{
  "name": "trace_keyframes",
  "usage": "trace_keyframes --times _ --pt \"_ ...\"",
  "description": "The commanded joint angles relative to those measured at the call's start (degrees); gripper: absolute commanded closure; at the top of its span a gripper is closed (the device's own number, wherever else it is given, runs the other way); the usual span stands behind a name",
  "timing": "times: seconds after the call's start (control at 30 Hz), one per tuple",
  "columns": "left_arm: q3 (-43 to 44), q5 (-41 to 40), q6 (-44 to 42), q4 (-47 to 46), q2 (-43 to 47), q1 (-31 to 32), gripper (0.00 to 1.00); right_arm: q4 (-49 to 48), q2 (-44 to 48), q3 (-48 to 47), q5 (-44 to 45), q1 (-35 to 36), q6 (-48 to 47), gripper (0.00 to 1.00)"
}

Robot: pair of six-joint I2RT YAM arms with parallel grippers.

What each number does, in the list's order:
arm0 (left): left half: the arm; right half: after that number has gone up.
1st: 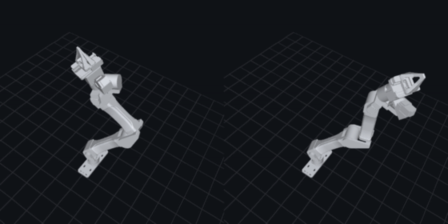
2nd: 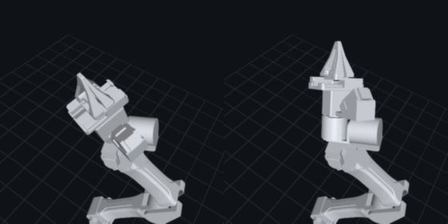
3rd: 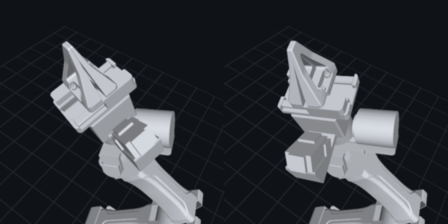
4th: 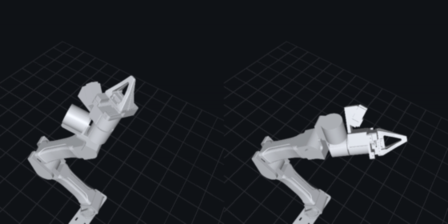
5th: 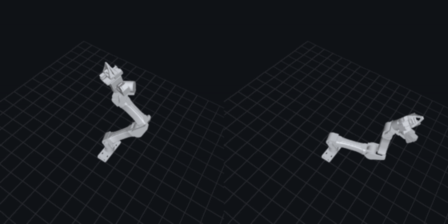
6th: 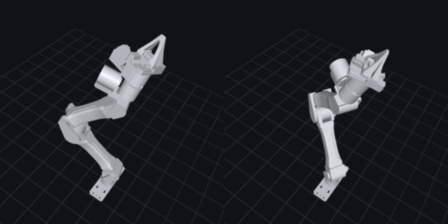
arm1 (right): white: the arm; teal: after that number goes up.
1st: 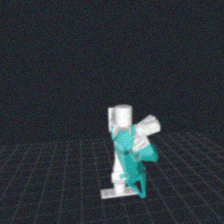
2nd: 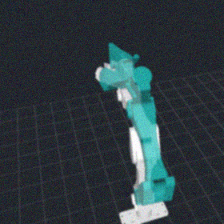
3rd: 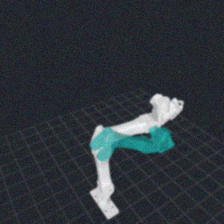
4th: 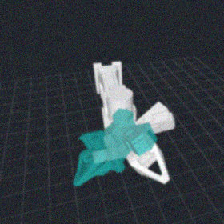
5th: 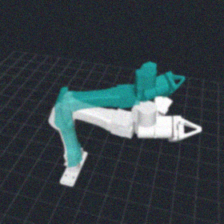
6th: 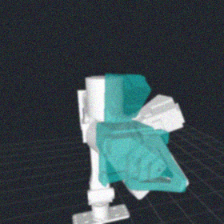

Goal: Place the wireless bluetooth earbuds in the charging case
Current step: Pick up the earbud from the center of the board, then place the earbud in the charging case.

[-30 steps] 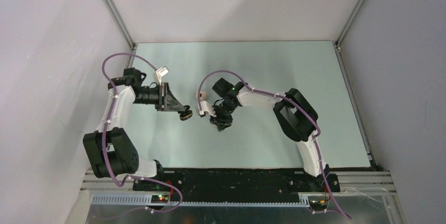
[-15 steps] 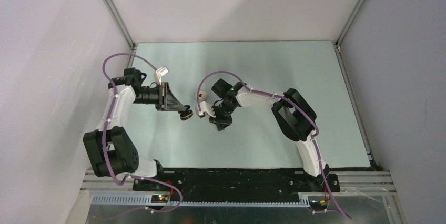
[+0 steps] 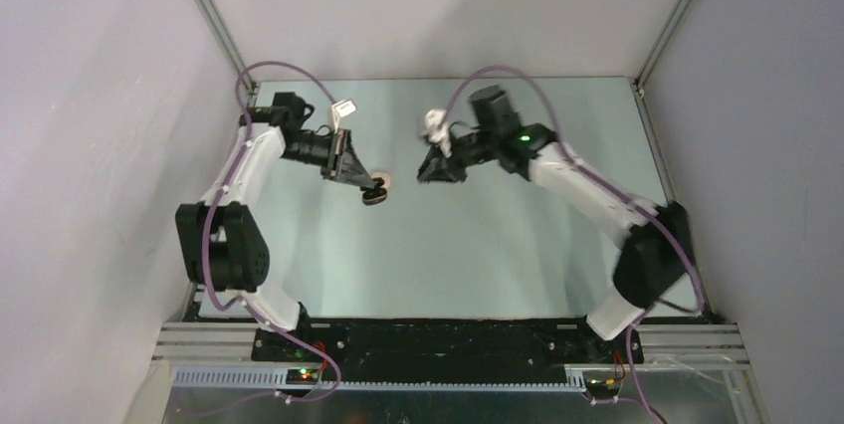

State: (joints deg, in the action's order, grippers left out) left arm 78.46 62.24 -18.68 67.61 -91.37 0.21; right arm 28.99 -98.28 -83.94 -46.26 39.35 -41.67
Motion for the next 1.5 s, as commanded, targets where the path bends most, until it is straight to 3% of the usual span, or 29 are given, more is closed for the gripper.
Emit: trace_keyframes --times 0.0,0.17,0.3,0.33,0.37,0.47,0.63,1.47 --pt "9.6 3.6 -0.7 -0.1 -6.3 4.7 1.0 -17.8 13.6 4.8 -8.3 -4.0 13.1 1.0" --pt "22.3 8.5 2.9 -0.2 -11.0 11.1 1.0 -45.7 21.7 14.9 -2.5 -3.7 23.2 1.0" --pt "26.3 11.6 6.6 -0.5 -12.4 13.8 1.0 -52.3 24.5 17.9 1.1 -1.2 20.6 1.0" --pt "26.5 11.9 7.7 -0.9 -12.5 14.0 0.87 -53.9 24.6 18.6 1.7 -0.6 19.9 1.0" --pt "26.4 11.8 10.8 -2.2 -12.5 14.6 0.97 -54.7 25.1 19.9 2.0 -0.2 18.4 1.0" --pt "24.5 11.8 16.9 -5.3 -11.6 15.4 1.0 -58.4 25.8 23.5 4.5 2.0 15.9 1.0" --pt "20.5 14.8 25.4 -9.8 -10.0 15.7 1.0 -60.7 26.1 26.2 5.6 4.5 11.8 1.0" --pt "14.3 11.0 36.3 -17.9 -2.8 15.6 1.0 -56.5 23.7 26.2 9.3 5.1 9.5 1.0"
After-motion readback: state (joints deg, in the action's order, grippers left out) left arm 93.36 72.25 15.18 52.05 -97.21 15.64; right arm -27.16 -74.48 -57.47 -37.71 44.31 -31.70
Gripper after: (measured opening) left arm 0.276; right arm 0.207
